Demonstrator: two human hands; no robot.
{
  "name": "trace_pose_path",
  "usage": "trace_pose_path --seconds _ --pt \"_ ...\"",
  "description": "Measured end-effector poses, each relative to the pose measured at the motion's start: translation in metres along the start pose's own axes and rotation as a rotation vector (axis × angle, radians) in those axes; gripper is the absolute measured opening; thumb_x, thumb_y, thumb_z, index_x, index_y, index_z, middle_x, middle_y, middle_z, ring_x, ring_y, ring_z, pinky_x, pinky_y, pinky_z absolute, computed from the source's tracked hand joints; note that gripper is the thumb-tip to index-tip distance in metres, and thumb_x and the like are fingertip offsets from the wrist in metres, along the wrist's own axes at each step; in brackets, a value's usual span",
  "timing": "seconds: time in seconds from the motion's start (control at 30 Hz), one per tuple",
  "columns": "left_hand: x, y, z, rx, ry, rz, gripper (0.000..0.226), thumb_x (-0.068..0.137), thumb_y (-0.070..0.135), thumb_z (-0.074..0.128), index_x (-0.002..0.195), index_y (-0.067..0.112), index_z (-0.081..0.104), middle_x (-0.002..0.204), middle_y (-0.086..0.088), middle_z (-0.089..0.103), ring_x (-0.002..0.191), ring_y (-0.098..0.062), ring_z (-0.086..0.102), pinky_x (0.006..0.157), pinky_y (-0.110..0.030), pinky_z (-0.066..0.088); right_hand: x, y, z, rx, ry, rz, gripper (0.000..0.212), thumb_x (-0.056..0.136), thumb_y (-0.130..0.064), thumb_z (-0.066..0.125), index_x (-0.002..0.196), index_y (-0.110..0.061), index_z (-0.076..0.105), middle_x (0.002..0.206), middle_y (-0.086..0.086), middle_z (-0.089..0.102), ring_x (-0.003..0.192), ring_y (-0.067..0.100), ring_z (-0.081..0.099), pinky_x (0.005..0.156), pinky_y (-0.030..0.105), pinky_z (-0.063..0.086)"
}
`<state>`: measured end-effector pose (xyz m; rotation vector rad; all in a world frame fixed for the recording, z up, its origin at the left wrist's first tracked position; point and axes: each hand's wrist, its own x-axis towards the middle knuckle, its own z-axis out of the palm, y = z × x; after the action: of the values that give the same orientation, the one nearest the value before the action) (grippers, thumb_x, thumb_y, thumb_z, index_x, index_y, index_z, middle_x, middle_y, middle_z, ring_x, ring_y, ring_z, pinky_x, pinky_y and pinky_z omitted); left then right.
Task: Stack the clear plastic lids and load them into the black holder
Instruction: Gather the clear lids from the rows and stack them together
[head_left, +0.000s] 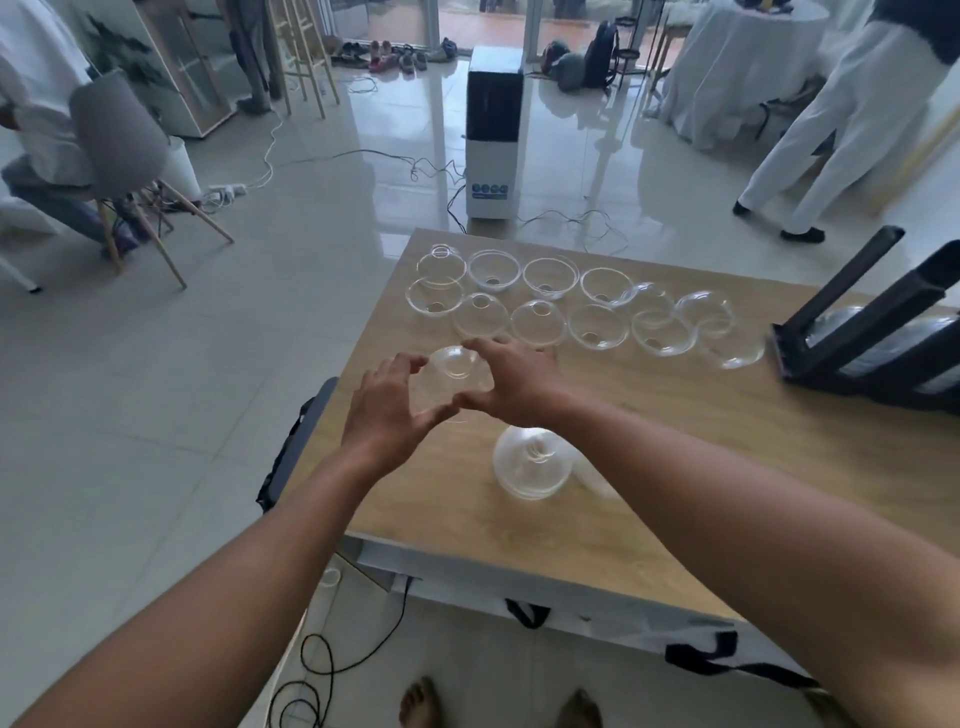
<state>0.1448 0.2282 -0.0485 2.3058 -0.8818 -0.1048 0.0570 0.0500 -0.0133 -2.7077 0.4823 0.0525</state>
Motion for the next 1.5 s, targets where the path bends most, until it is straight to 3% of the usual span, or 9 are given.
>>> trace_pose_path --seconds 0.17,0.33,0.47,0.6,0.9,1.07,1.27,1.4,1.5 --pt "0.008 0.034 0.009 -0.252 -0.045 0.038 0.071 0.074 0.042 0.088 0.132 0.020 0.053 0.128 0.002 0.055 0.102 -0.010 0.063 0.085 -0.029 0.053 -0.019 0.025 -0.024 0.156 0.047 0.064 0.082 0.084 -0.060 0.076 0.153 -0.032 0.044 0.148 -0.002 0.052 0.127 0.020 0.059 0.109 0.051 0.041" --pt "0.018 0.078 0.037 -0.282 -0.108 0.119 0.072 0.075 0.036 0.089 0.134 0.016 0.054 0.129 0.000 0.056 0.099 -0.010 0.064 0.086 -0.028 0.054 -0.049 0.065 -0.045 0.190 0.097 0.153 0.080 0.085 -0.055 0.077 0.154 -0.031 0.043 0.150 -0.003 0.052 0.131 0.021 0.056 0.110 0.051 0.039" --pt "0.019 0.109 0.066 -0.251 -0.156 0.169 0.073 0.075 0.045 0.087 0.134 0.020 0.053 0.131 0.004 0.059 0.105 -0.012 0.062 0.083 -0.029 0.049 -0.078 0.102 -0.059 0.199 0.115 0.212 0.080 0.086 -0.056 0.076 0.154 -0.031 0.043 0.148 -0.003 0.054 0.129 0.018 0.057 0.111 0.052 0.036" --pt "0.016 0.132 0.090 -0.122 -0.199 0.235 0.072 0.073 0.056 0.084 0.131 0.024 0.057 0.128 0.005 0.063 0.113 -0.016 0.062 0.092 -0.038 0.051 -0.106 0.136 -0.058 0.211 0.112 0.268 0.077 0.085 -0.059 0.075 0.152 -0.036 0.045 0.141 -0.007 0.055 0.116 0.014 0.062 0.106 0.047 0.033" --pt "-0.002 0.138 0.119 0.261 -0.372 0.339 0.072 0.072 0.078 0.065 0.126 0.031 0.054 0.124 0.014 0.064 0.120 -0.015 0.056 0.099 -0.039 0.036 -0.143 0.166 0.003 0.248 0.088 0.367 0.083 0.081 -0.069 0.071 0.152 -0.035 0.043 0.145 -0.010 0.053 0.127 0.013 0.057 0.108 0.049 0.034" --pt "-0.006 0.136 0.125 0.301 -0.400 0.315 0.071 0.073 0.074 0.068 0.128 0.031 0.053 0.127 0.015 0.064 0.122 -0.014 0.056 0.101 -0.039 0.036 -0.147 0.168 0.016 0.255 0.080 0.347 0.083 0.084 -0.070 0.067 0.154 -0.037 0.037 0.151 -0.011 0.047 0.135 0.012 0.051 0.112 0.057 0.033" --pt "-0.002 0.129 0.113 0.213 -0.439 0.336 0.075 0.073 0.072 0.068 0.133 0.030 0.052 0.133 0.015 0.061 0.126 -0.013 0.052 0.104 -0.039 0.036 -0.145 0.170 0.001 0.217 0.044 0.337 0.085 0.080 -0.081 0.058 0.152 -0.042 0.038 0.150 -0.014 0.043 0.129 0.012 0.053 0.111 0.058 0.030" --pt "0.006 0.098 0.084 -0.052 -0.326 0.217 0.049 0.081 0.050 0.077 0.121 0.027 0.063 0.113 0.015 0.066 0.102 -0.008 0.062 0.090 -0.036 0.052 -0.115 0.157 -0.024 0.174 0.162 0.316 0.079 0.082 -0.080 0.052 0.148 -0.038 0.046 0.146 -0.011 0.050 0.128 0.013 0.056 0.106 0.053 0.033" --pt "0.000 0.061 0.063 -0.077 -0.261 0.060 0.031 0.085 0.041 0.077 0.111 0.029 0.065 0.101 0.017 0.066 0.090 -0.004 0.063 0.080 -0.035 0.055 -0.074 0.134 -0.031 0.114 0.125 0.222 0.075 0.085 -0.072 0.060 0.148 -0.034 0.047 0.147 -0.007 0.053 0.133 0.017 0.052 0.109 0.055 0.034"
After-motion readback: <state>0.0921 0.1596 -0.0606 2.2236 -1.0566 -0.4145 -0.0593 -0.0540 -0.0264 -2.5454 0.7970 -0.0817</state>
